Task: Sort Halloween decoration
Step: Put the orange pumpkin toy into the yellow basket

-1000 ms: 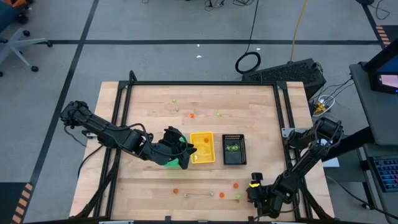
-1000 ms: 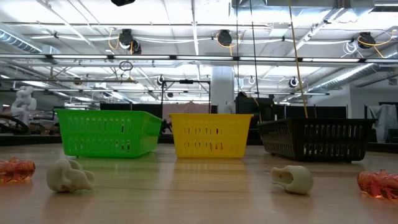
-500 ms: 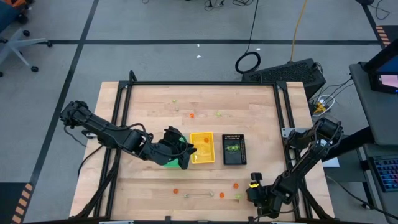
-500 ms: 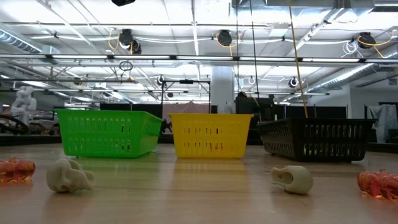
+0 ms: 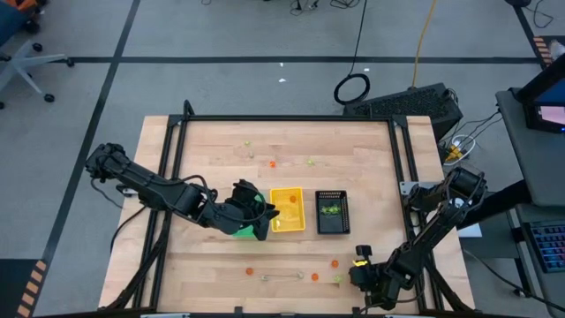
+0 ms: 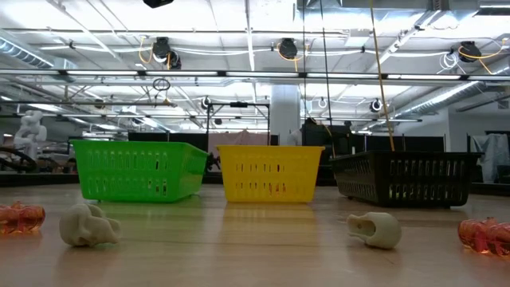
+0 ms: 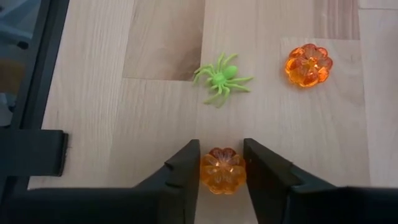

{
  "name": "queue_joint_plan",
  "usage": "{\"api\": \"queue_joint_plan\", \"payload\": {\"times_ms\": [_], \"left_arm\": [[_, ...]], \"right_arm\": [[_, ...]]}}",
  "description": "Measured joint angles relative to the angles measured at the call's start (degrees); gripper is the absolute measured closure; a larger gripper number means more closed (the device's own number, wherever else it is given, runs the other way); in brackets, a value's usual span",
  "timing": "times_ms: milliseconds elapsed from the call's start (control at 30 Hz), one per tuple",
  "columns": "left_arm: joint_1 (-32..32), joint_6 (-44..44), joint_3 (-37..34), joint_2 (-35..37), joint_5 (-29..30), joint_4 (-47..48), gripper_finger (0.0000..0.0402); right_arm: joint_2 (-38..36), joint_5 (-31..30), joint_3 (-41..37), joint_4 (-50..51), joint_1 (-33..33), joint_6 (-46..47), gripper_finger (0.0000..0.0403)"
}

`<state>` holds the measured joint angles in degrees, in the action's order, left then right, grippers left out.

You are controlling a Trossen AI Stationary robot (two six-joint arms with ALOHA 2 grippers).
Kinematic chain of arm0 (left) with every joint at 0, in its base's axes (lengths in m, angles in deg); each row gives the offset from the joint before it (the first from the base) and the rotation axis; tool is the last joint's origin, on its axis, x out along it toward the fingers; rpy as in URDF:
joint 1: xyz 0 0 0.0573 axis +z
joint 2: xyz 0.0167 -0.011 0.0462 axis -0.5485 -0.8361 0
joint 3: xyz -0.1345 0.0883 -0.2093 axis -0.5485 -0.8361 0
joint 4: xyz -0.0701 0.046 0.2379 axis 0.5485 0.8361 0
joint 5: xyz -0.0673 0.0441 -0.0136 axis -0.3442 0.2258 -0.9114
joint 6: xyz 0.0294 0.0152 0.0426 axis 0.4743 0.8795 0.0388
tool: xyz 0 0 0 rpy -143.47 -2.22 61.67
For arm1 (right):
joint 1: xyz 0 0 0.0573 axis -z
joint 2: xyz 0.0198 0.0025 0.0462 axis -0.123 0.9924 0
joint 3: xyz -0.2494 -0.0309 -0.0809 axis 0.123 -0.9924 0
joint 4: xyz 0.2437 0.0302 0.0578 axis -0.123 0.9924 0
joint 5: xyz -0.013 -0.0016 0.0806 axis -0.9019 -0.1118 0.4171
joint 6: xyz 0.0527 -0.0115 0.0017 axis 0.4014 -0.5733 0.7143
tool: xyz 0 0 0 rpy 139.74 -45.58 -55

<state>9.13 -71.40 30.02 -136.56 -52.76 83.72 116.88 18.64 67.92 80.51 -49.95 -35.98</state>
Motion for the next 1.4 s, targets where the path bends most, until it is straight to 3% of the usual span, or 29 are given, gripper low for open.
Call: {"api": "queue_joint_plan", "payload": {"times_ms": [300,700,1033,1400], "left_arm": [[0.0,0.0,0.0,0.0,-0.02,0.02,0.0285],[0.0,-0.02,0.0,0.0,-0.04,0.02,0.0285],[0.0,0.0,0.0,0.0,-0.07,0.07,0.0285],[0.0,-0.02,-0.02,0.0,-0.07,1.11,0.0285]], "right_arm": [[0.04,0.38,0.0,1.03,-0.08,-0.19,0.0255],[0.02,0.4,-0.05,1.55,-0.09,0.88,0.0333],[-2.23,1.77,0.53,2.21,-0.04,1.22,0.0329],[-13.33,1.19,0.52,1.91,0.67,0.99,0.0331]]}}
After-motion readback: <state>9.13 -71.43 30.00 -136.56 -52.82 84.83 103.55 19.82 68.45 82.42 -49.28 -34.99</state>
